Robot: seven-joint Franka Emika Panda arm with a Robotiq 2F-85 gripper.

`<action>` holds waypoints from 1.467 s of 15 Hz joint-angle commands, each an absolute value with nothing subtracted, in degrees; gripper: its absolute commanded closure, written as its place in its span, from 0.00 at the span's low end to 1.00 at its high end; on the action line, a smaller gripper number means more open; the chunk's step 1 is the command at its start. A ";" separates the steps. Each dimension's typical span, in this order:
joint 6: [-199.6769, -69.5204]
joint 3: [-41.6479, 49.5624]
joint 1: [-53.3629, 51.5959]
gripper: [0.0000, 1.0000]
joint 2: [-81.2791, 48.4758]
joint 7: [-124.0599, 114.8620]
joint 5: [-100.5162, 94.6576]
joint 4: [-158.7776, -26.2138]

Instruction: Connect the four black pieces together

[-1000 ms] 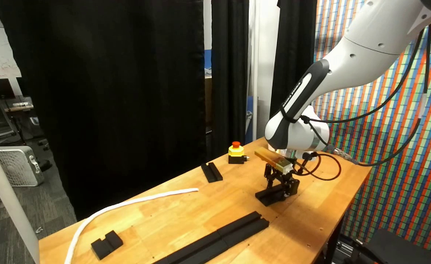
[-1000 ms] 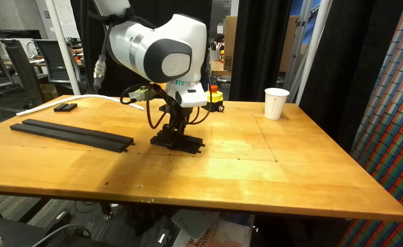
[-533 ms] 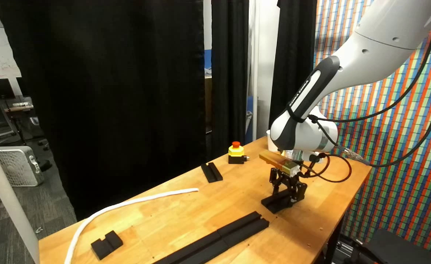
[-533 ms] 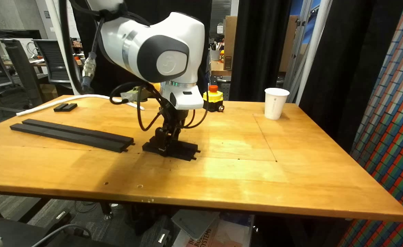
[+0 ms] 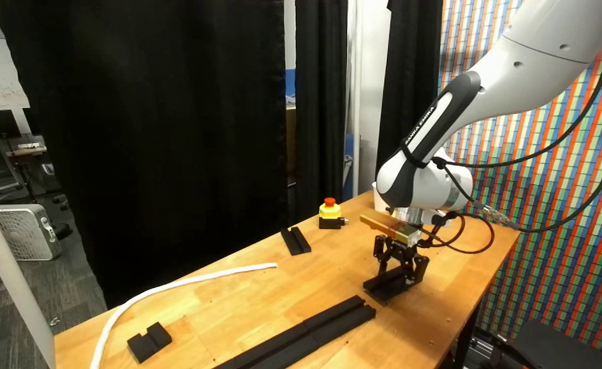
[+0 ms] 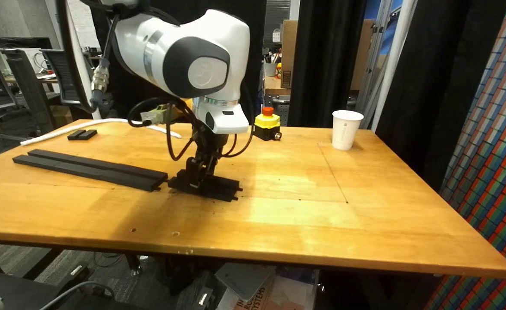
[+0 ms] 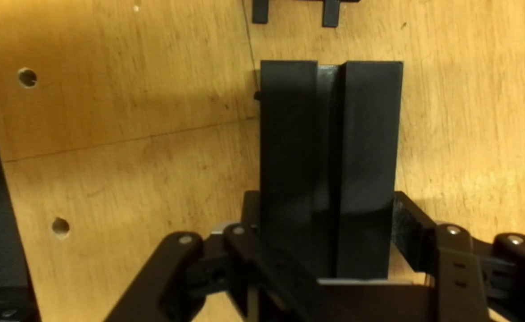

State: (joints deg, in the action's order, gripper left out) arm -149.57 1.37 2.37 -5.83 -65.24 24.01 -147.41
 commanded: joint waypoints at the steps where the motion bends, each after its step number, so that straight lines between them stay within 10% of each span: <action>1: -148.06 1.09 1.97 0.51 -3.75 -62.68 26.14 -147.92; 22: -146.20 -0.72 0.80 0.51 -4.50 -59.36 33.84 -148.21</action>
State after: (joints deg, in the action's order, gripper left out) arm -146.68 -0.55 1.48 -5.79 -59.79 31.39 -147.52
